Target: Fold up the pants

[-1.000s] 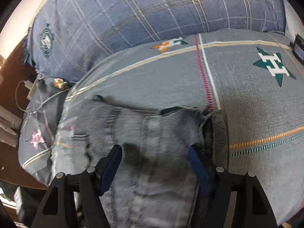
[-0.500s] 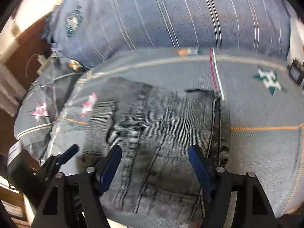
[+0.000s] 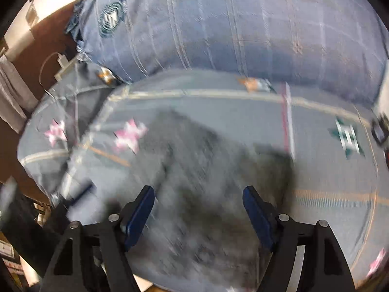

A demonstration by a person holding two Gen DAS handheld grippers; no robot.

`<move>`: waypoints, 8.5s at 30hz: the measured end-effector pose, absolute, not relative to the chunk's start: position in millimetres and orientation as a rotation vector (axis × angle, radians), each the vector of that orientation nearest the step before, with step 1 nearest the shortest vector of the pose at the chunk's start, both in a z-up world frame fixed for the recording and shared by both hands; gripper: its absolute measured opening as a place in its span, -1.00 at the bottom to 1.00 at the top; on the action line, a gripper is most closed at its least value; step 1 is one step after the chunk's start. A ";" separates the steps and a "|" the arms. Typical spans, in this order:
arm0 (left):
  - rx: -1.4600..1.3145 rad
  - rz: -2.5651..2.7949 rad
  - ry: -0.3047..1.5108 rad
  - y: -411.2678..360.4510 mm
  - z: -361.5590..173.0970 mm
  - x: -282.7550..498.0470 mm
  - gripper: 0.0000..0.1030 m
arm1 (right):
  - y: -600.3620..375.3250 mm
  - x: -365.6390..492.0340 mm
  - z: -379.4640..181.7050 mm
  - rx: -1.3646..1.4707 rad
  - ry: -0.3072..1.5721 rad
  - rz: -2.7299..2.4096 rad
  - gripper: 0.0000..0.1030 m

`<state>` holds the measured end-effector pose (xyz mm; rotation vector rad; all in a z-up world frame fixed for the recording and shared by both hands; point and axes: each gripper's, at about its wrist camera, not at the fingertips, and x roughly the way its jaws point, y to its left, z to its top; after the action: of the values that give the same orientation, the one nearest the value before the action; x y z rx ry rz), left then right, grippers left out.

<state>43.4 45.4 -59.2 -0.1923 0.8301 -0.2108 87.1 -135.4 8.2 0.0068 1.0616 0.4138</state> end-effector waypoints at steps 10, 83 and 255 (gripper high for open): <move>-0.255 -0.267 0.912 51.6 -79.9 56.1 0.55 | -5.7 197.0 -29.0 -0.306 1.291 0.449 0.69; -0.085 -0.047 0.891 45.9 -52.5 16.5 0.55 | -201.6 24.5 -81.8 0.082 0.983 0.355 0.67; -0.099 -0.197 0.827 18.2 10.5 74.5 -0.40 | -219.6 68.5 0.3 0.223 0.951 0.368 -0.55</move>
<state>74.5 18.2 10.5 -0.0991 0.8267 -0.1969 68.5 -219.6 0.3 0.2229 0.9509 0.3683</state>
